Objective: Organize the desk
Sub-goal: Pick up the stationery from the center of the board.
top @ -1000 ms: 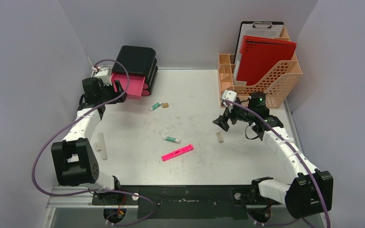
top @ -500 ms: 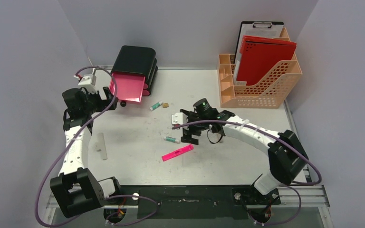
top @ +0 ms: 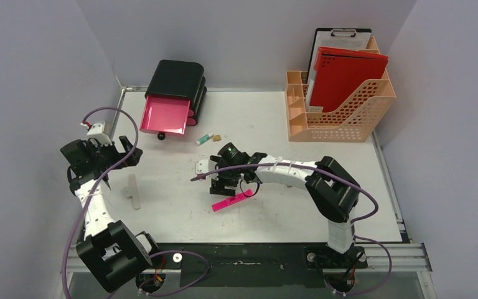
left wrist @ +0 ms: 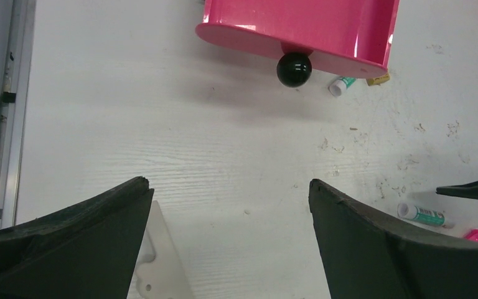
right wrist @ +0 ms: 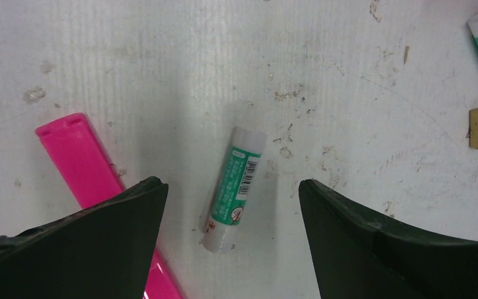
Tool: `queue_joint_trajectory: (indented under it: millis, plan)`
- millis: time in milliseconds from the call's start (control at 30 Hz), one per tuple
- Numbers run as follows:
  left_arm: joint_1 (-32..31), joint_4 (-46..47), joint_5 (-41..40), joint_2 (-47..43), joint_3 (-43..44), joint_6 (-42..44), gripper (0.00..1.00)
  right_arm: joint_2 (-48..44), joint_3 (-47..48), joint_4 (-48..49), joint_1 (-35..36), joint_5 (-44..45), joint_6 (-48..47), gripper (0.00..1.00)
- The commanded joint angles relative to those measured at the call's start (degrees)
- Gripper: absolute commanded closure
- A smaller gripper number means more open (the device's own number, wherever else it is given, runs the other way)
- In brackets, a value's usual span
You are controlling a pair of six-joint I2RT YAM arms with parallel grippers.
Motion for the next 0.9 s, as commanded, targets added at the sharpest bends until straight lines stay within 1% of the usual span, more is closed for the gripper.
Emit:
queue_joint_trajectory:
  millis: [0,33,167,233,267,333,367,433,533,600,633,667,767,867]
  plan:
    - [1.59,0.97,6.42,-0.31,-0.79,1.57,0.04,2.06,4.37,2.93,-0.21,4.41,2.35,0.22]
    - [1.75,0.96,6.81,-0.08,-0.66,1.51,0.04,2.81,4.80,2.69,-0.21,4.54,2.26,0.25]
    - [1.88,1.23,7.57,-0.21,-0.76,1.44,0.04,5.34,6.91,1.22,-0.21,4.78,1.31,0.41]
    - [1.97,1.57,7.63,-0.50,-1.08,1.34,0.04,5.89,7.22,1.07,-0.21,4.67,0.49,0.44]
    - [2.02,1.66,7.69,-0.64,-1.19,1.42,0.04,6.07,7.32,1.01,-0.21,4.73,0.26,0.50]
    - [1.97,1.92,7.77,-0.70,-1.54,1.43,0.04,6.75,7.92,0.51,-0.21,4.65,0.09,0.65]
    - [2.01,1.95,7.79,-0.69,-1.65,1.43,0.04,7.15,8.47,-0.04,-0.21,4.65,-0.02,0.68]
    - [2.26,2.05,7.99,-0.70,-1.74,1.44,0.04,7.90,9.52,-1.26,-0.21,4.48,-0.24,0.68]
    - [2.85,2.13,8.65,-0.79,-1.85,1.23,0.04,8.76,10.48,-2.56,-0.21,4.32,-0.59,0.60]
    - [3.16,2.26,8.90,-0.77,-1.96,1.12,0.04,9.31,10.98,-3.34,-0.21,4.35,-0.85,0.60]
    - [3.35,2.30,9.13,-0.79,-2.00,0.99,0.04,9.57,11.28,-3.78,-0.21,4.30,-0.88,0.62]
    - [3.57,2.30,9.45,-0.79,-2.08,0.96,0.04,9.76,11.69,-4.23,-0.17,4.30,-0.80,0.66]
    - [4.05,2.43,9.96,-0.81,-2.25,0.87,0.04,9.65,13.17,-5.43,-0.21,3.97,-0.79,0.85]
    - [4.33,2.56,10.30,-0.64,-2.44,0.86,0.04,8.95,14.88,-6.80,-0.21,3.80,-1.39,0.94]
